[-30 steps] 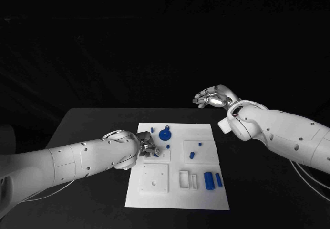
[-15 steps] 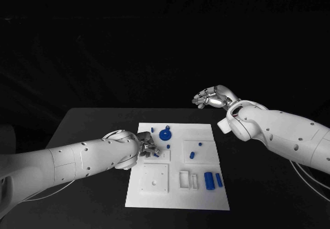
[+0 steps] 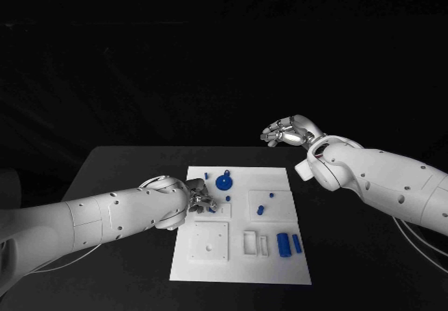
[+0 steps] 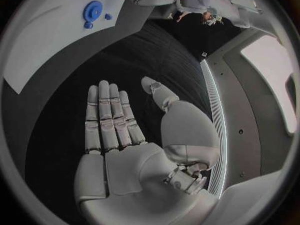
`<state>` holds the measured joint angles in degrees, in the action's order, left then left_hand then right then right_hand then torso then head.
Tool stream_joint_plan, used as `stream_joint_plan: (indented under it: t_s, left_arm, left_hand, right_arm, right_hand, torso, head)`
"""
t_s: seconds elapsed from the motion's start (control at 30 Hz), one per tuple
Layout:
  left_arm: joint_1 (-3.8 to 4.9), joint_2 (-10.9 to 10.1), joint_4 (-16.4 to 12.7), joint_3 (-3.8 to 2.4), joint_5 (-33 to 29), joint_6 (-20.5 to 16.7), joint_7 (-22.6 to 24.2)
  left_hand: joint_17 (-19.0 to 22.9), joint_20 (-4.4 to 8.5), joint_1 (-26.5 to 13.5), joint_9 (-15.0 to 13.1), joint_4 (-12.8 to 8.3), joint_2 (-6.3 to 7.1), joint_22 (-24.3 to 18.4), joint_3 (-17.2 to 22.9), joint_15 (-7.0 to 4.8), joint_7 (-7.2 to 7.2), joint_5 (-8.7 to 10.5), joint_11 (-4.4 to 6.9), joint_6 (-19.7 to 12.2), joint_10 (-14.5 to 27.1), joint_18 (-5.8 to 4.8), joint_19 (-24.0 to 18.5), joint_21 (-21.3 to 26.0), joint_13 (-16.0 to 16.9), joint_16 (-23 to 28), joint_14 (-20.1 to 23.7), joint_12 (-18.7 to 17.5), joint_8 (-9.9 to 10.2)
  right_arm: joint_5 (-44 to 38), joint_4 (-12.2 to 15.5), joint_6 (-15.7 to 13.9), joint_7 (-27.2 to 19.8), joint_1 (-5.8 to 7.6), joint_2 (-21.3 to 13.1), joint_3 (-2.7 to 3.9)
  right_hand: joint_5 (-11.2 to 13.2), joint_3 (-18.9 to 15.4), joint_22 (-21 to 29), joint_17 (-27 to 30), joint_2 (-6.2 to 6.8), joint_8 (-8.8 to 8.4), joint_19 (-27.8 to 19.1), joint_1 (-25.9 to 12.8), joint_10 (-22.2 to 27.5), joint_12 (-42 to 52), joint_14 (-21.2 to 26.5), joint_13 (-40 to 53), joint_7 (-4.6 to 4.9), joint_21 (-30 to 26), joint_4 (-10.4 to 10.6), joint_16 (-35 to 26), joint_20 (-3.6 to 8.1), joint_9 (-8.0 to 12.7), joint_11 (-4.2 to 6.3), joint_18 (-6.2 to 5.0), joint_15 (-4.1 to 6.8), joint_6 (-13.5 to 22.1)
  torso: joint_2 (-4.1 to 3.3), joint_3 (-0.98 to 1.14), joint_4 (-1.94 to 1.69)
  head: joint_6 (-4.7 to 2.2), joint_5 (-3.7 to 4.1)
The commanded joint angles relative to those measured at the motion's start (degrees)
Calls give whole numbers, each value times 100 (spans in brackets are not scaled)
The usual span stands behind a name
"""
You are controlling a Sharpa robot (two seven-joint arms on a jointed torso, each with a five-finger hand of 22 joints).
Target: Assemble the parts on the task board
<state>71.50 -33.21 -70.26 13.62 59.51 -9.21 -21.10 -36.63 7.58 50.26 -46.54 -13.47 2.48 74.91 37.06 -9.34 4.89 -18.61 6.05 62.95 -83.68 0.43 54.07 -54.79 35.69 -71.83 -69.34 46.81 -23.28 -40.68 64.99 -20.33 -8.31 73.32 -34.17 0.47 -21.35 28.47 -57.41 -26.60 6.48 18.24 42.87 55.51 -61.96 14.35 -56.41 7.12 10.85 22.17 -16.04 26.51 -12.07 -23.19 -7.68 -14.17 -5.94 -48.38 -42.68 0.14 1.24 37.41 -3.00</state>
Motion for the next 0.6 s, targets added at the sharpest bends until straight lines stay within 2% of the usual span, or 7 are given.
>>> stream_joint_plan:
  t_s: [0.03, 0.3, 0.6]
  left_arm:
    - [-14, 14, -37, 5, -36, 203, 32]
    - [-14, 6, -38, 5, -64, 244, 56]
    - [-15, 10, -23, 5, -92, 204, 69]
  left_hand:
    - [8, 776, -22, -775, 13, -114, 117, -16, -128, -668, 2, 165, 982, 149, 42, -36, -47, 1, -54, -66, 64, -41]
    - [34, 787, -189, -873, 37, -232, 121, -31, -135, -696, -152, 186, 1067, 163, 49, -50, -116, 29, -230, -64, 279, -67]
    - [48, 791, -269, -916, 32, -272, 120, -34, -143, -708, -211, 194, 1092, 174, 54, -54, -149, 38, -303, -57, 371, -86]
  right_arm:
    - [-52, 0, 86, -30, 0, 9, 3]
    - [-78, -6, 108, -20, 0, 15, 3]
    - [-90, -11, 129, -14, 0, 22, 3]
  right_hand:
    - [-24, -39, 6, 0, 15, -8, 9, -26, -37, -33, -14, -8, 0, -24, 8, -39, -31, 7, 13, -83, -21, 33]
    - [-64, -30, 15, -5, 34, -7, -1, 48, -56, -58, -16, -33, -2, -41, -32, -61, -30, 15, 15, -83, -22, 31]
    - [-74, -30, 20, -7, 46, -6, -9, 103, -68, -75, -10, -51, -1, -51, -41, -80, -35, 20, 11, -83, -28, 30]
  torso:
    - [-2, 4, 1]
    - [-1, 3, 2]
    - [-1, 2, 0]
  head:
    - [1, -1]
    - [1, -5]
    - [5, -4]
